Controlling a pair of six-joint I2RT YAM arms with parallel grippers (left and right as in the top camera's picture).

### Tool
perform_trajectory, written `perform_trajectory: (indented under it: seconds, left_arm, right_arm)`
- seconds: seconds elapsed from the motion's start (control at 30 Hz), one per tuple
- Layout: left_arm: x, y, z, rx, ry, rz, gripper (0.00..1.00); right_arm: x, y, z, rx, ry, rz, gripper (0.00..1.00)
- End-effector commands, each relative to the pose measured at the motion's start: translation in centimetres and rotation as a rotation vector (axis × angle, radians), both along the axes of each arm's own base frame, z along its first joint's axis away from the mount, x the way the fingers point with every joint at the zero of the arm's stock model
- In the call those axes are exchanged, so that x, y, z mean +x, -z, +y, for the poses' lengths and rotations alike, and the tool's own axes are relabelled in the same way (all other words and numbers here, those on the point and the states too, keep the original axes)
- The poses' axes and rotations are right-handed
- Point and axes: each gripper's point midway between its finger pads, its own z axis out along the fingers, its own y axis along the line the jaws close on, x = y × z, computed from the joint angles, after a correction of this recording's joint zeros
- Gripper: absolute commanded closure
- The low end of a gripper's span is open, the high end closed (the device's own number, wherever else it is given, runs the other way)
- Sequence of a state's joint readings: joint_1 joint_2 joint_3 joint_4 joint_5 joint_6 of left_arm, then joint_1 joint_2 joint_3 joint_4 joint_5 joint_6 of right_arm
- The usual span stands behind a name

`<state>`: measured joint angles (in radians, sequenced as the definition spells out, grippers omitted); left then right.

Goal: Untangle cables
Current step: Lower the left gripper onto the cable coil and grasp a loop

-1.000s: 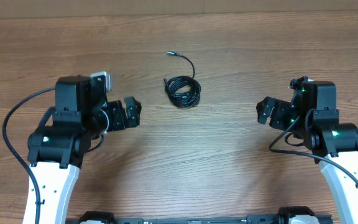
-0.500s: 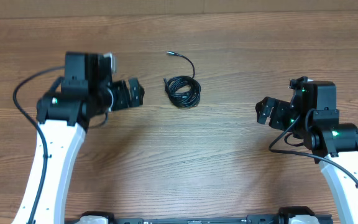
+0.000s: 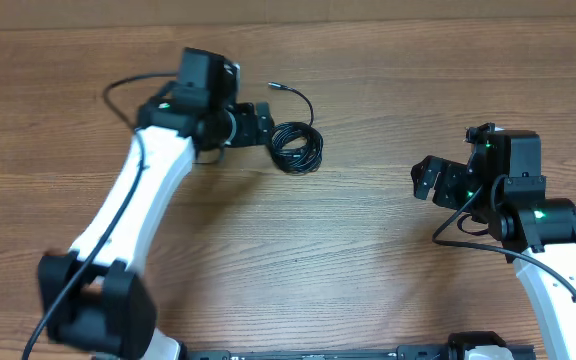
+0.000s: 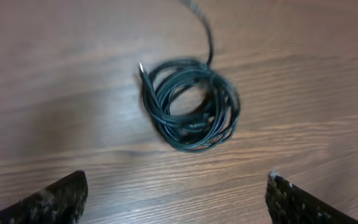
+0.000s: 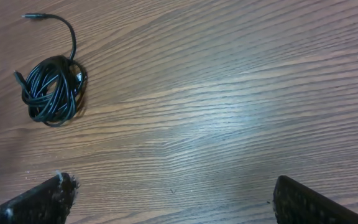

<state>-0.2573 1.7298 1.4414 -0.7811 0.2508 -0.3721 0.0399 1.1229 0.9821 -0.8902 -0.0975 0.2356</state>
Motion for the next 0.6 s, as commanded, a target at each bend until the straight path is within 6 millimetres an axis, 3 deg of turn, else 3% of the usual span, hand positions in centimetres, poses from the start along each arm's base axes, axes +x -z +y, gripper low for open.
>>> perform_trajectory:
  seconds: [0.0, 0.23, 0.43, 0.57]
  left_arm:
    - [0.5, 3.2, -1.3, -0.047, -0.130, 0.128, 0.10]
    - [1.3, 9.7, -2.8, -0.057, -0.202, 0.251, 0.13]
    - [2.2, 12.3, -3.7, -0.059, -0.190, 0.252, 0.21]
    - [2.0, 12.7, -4.5, -0.052, -0.168, 0.248, 0.35]
  right_arm:
    - [0.5, -1.3, 0.0, 0.003, 0.000, -0.037, 0.00]
    - [0.4, -1.2, 0.0, 0.003, 0.001, -0.030, 0.00]
    - [0.2, -1.1, 0.0, 0.002, 0.001, -0.022, 0.00]
    - [0.2, -1.0, 0.0, 0.002, 0.001, -0.020, 0.00]
